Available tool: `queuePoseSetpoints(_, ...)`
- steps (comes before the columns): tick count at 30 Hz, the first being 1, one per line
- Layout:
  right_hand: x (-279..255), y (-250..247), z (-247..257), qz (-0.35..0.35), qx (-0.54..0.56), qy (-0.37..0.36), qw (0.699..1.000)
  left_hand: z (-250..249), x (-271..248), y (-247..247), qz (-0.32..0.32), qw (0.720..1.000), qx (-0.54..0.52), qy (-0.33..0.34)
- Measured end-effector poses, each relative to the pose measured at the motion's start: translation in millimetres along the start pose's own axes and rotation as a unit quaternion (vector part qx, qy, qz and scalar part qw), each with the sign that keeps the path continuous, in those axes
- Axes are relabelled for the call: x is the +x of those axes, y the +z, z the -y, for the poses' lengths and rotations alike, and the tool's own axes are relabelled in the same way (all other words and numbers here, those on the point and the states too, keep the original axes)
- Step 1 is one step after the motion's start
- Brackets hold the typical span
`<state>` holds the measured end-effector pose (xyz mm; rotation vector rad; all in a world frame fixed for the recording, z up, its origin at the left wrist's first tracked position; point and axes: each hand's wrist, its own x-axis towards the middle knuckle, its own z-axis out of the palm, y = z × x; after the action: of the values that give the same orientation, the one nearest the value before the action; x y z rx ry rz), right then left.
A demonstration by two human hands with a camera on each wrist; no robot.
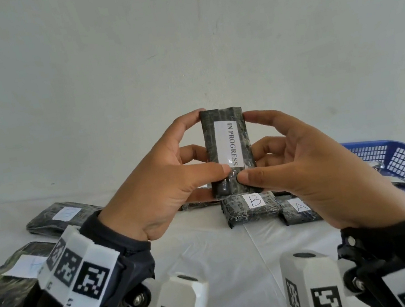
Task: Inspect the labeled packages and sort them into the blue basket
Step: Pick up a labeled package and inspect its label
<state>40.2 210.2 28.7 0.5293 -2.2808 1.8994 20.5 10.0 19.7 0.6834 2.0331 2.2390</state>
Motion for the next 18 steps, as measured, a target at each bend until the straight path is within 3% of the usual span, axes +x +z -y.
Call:
queuePoseSetpoints(7,1.3,-5.2,-5.6,0.032,-0.033,-0.015,0.999,-0.3,1.1,-1.8,-0.004,0.999,-0.051,-0.012)
queuePoseSetpoints(13,0.5,-5.0,-8.8,0.081,-0.076,-0.049,0.993,1.5,2.9,-6.5,0.073,0.984,-0.128,-0.097)
queuePoseSetpoints(18,1.4,-5.8,-10.6,0.026,-0.062,-0.084,0.994,4.9,3.9,-5.2,0.095,0.992,-0.058,-0.065)
